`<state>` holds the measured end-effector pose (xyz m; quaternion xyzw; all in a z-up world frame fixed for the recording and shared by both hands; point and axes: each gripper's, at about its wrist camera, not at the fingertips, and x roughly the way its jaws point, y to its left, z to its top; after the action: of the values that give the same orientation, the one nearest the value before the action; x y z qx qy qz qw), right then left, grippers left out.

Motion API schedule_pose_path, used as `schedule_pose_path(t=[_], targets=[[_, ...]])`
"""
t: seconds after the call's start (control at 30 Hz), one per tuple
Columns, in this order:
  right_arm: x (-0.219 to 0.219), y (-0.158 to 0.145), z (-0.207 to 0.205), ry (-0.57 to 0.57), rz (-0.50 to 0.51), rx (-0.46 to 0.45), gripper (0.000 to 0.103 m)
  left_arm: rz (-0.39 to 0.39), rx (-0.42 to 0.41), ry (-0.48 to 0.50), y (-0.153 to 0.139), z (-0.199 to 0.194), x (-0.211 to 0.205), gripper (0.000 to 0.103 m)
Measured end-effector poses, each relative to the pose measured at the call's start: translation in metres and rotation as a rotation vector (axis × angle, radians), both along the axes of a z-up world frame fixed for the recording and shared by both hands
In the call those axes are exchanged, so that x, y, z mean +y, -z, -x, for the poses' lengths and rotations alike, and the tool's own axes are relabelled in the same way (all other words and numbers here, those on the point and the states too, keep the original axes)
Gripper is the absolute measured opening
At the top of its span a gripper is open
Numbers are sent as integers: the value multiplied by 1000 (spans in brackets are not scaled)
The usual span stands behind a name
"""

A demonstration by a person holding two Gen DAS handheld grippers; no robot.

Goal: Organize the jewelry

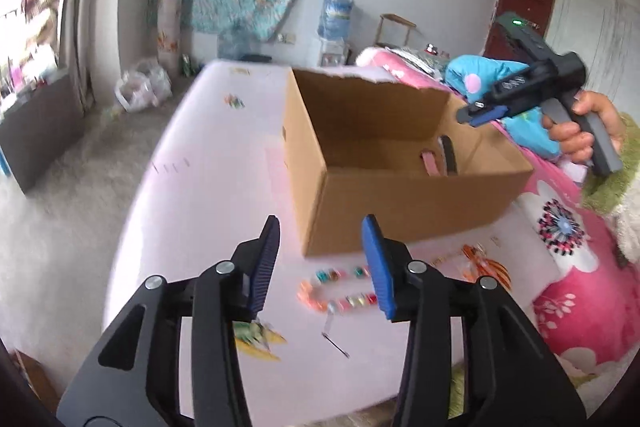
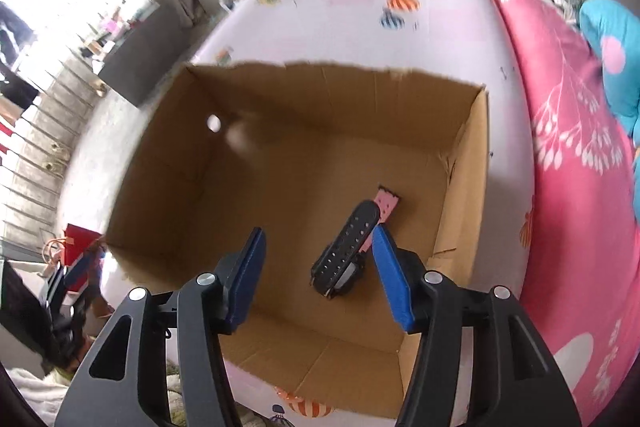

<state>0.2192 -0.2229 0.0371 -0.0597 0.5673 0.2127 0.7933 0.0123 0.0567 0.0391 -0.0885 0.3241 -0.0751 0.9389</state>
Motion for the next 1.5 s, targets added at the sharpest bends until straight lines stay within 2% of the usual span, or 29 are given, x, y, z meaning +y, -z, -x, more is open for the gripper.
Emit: schedule_pose_path(t=[0.13,0.23,0.43,0.53,0.63,0.7,0.73,0.8,0.87,1.03,1.13,1.27,1.4,1.5], targets=[[14,26,-18,38,103,48,55,37,28,58,17,2,-10,52],[23,36,-24,39,166,31,55,19,17,99,19,2,-20,59],[37,49,-37,44,268,38,57,-8,-19,150,21,3,-28,62],[38,56,-43,45,267,77,58,-1,-20,159,23,2,-27,62],[37,67,-47,60,234,150,58,0,-15,160,24,-1,-26,62],[36,66,-44,55,207,163,58,-2,-19,158,22,-1,-24,62],[36,63,-42,52,194,157,56,-3,-22,156,22,-1,-24,62],[36,59,-38,45,184,138,43,-5,-24,151,22,-2,-23,62],[36,49,-30,28,170,95,24,0,-20,147,22,-4,-22,62],[41,35,-17,-2,173,-2,19,12,-16,145,23,-8,-23,63],[46,16,-10,-19,104,-40,19,3,-19,142,23,-9,-24,63],[71,-28,0,-71,4,-124,19,-4,-17,126,22,-10,-21,63],[90,-65,-4,-95,-209,-146,19,10,-3,100,23,-10,-19,63],[89,-75,-19,-46,-398,-86,19,19,7,83,24,-9,-18,63]])
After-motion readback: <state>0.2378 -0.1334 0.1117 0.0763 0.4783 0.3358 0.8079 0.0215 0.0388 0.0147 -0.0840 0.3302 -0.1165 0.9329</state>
